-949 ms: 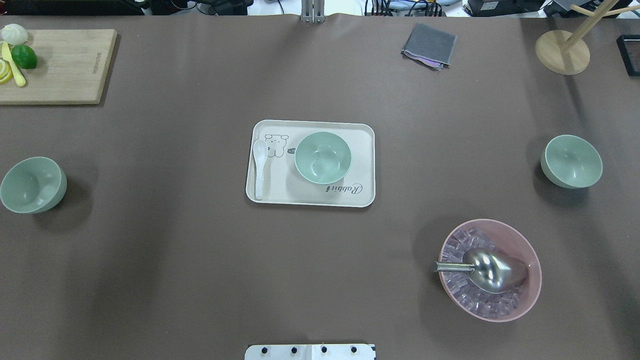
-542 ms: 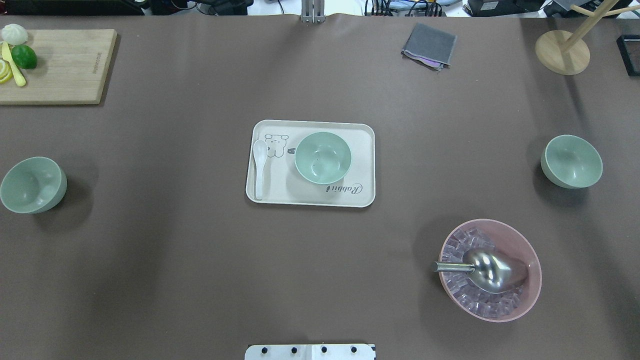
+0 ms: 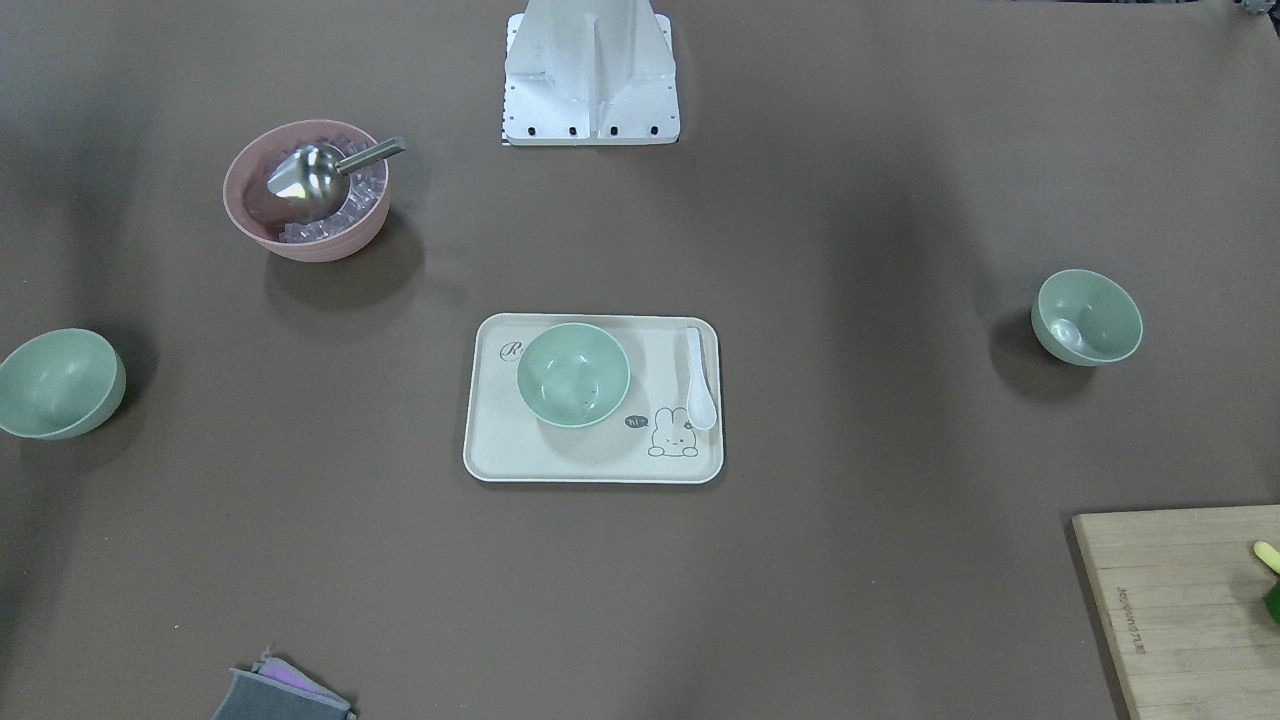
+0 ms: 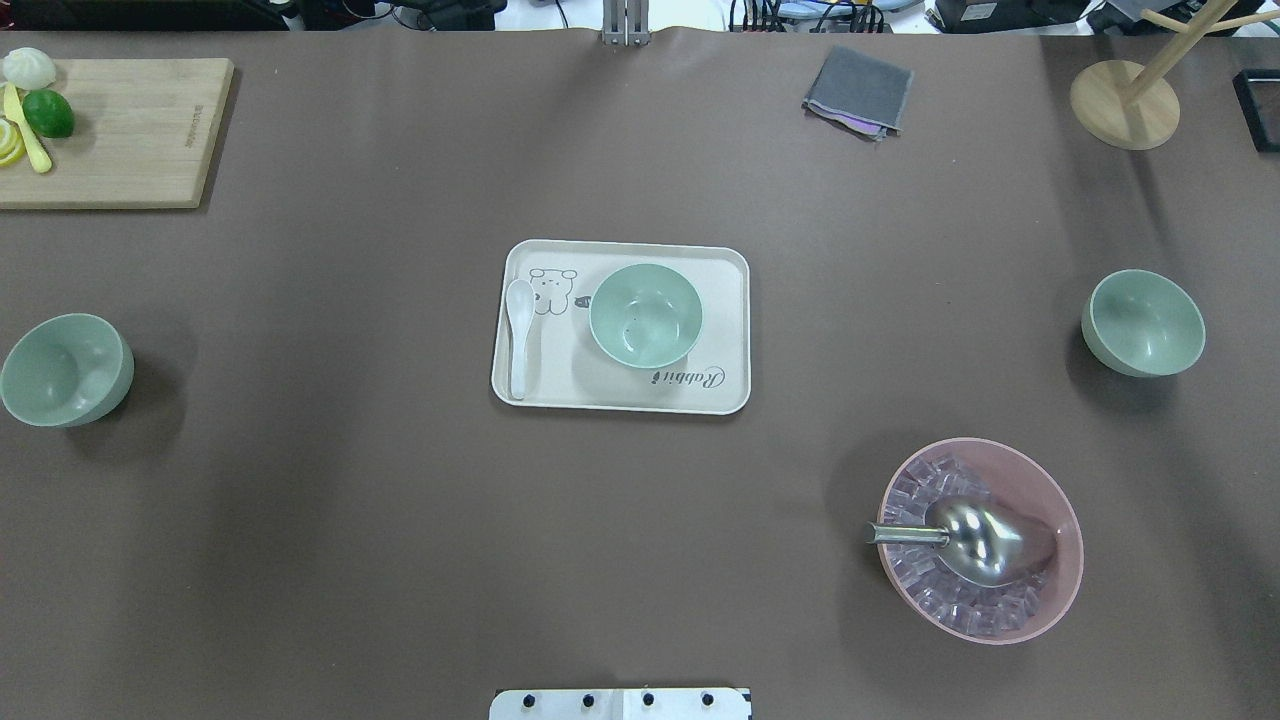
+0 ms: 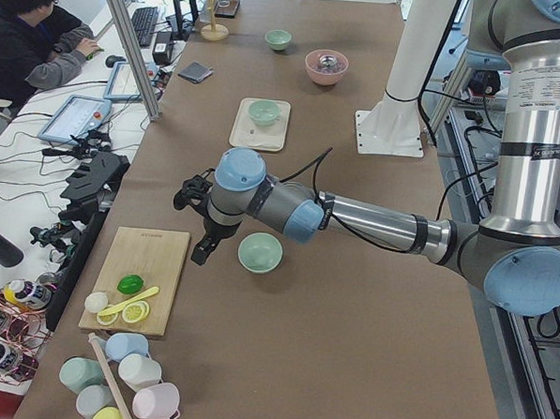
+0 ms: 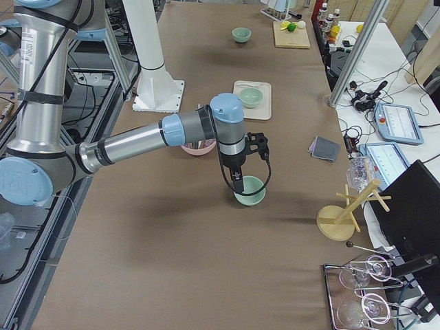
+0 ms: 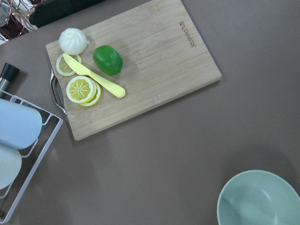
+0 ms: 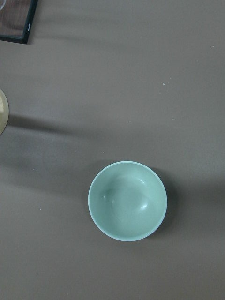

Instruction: Stack green bowls together

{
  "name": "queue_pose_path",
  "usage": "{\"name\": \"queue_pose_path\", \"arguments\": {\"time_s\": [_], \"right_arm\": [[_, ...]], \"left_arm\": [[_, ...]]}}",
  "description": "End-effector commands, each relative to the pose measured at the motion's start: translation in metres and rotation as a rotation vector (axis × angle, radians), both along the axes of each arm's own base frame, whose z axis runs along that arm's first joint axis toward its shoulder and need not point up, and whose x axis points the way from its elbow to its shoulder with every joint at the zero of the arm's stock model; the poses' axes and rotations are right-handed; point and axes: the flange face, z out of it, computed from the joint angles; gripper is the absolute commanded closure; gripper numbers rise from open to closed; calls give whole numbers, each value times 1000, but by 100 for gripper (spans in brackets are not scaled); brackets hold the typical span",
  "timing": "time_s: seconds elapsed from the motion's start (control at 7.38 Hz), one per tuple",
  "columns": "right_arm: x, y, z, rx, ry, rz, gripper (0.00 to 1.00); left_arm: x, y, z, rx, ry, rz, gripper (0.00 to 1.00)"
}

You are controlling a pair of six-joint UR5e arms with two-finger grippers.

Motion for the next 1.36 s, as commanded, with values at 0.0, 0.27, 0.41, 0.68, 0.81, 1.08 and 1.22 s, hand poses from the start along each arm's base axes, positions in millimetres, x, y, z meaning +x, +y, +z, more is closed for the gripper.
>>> {"name": "queue_pose_path", "arguments": {"time_s": [0.0, 0.27, 0.41, 0.68, 0.81, 1.08, 1.22], "right_arm": [[1, 1, 10, -20, 6, 2, 0], [1, 1, 22, -45, 7, 1, 0], [0, 2, 29, -65, -1, 1, 0], [-6, 3, 31, -71, -25, -18, 0], [-9, 3, 33, -77, -32, -24, 0], [-9, 3, 33, -78, -32, -26, 0], [-9, 3, 32, -76, -33, -25, 0]], "left_arm": [[4, -19, -7, 30, 1, 8, 2], [21, -18, 11, 50, 4, 36, 2], [45, -18, 33, 35, 6, 79, 2], [83, -16, 79, -34, 24, 108, 2], [94, -13, 108, -72, 40, 93, 2], [146, 10, 125, -133, 110, 71, 2], [171, 25, 122, -154, 164, 48, 2]]}}
